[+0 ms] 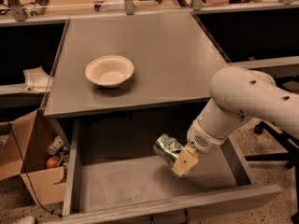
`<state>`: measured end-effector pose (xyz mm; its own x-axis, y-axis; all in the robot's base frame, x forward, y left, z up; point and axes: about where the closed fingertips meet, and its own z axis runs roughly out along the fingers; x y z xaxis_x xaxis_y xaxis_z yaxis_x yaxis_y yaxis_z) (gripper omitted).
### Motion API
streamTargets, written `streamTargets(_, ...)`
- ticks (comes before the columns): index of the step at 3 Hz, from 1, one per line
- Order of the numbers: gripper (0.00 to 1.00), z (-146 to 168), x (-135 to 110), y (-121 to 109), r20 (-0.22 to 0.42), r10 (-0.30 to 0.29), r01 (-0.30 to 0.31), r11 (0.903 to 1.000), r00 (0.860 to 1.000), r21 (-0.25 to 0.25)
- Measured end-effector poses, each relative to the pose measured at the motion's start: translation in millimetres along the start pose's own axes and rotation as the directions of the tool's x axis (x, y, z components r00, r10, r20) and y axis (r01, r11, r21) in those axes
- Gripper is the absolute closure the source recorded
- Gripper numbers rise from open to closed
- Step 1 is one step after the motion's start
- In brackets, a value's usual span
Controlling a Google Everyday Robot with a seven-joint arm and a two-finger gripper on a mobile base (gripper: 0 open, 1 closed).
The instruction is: Place green can into top drawer
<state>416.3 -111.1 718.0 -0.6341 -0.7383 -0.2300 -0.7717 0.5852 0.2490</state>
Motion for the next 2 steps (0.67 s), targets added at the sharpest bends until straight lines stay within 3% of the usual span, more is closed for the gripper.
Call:
streamTargets(1, 1.00, 1, 0, 0, -0.001, 0.001, -0.001, 1.0000, 1.000, 0.000)
streamTargets(2, 1.00, 17, 2, 9, -0.002, 0.006, -0.006, 0.9991, 1.000, -0.042)
